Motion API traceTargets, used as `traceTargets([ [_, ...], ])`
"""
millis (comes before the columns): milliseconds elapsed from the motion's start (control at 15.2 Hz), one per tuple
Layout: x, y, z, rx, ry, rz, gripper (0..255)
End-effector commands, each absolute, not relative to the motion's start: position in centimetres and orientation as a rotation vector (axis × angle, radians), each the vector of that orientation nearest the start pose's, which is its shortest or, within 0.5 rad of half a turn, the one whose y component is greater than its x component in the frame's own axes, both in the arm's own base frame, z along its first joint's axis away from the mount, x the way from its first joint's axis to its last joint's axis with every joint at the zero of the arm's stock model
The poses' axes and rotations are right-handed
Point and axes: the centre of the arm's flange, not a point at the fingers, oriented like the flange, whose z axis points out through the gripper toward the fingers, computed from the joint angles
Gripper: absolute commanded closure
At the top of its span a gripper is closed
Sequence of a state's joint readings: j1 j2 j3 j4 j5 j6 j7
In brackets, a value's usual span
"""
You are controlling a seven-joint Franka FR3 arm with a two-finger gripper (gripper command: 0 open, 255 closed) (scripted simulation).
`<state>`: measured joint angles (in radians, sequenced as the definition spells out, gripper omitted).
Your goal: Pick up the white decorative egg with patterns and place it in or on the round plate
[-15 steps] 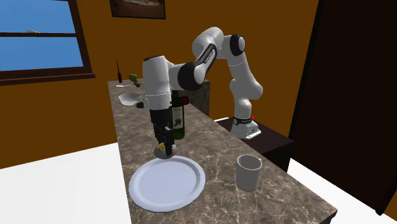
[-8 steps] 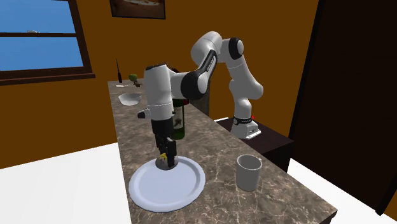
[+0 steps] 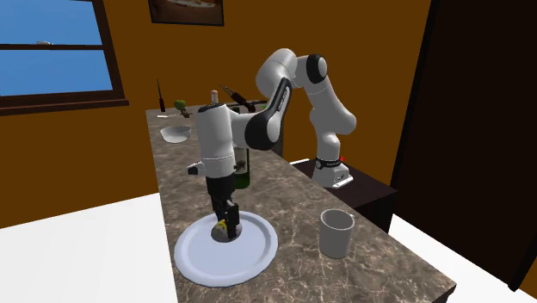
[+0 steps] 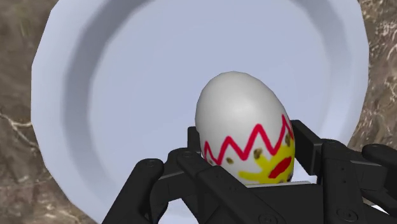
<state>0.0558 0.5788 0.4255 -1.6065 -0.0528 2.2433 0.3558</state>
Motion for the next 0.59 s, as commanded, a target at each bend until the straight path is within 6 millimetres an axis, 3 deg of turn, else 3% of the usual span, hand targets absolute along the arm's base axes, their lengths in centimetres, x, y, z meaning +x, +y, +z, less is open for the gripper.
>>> traceTargets([
  [0, 63.83, 28.35, 32.01, -2.929, -0.120, -0.039, 255],
  [462, 63.84, 28.35, 32.01, -2.929, -0.120, -0.039, 255],
  [528, 63.84, 28.35, 32.01, -2.929, -0.120, -0.039, 0],
])
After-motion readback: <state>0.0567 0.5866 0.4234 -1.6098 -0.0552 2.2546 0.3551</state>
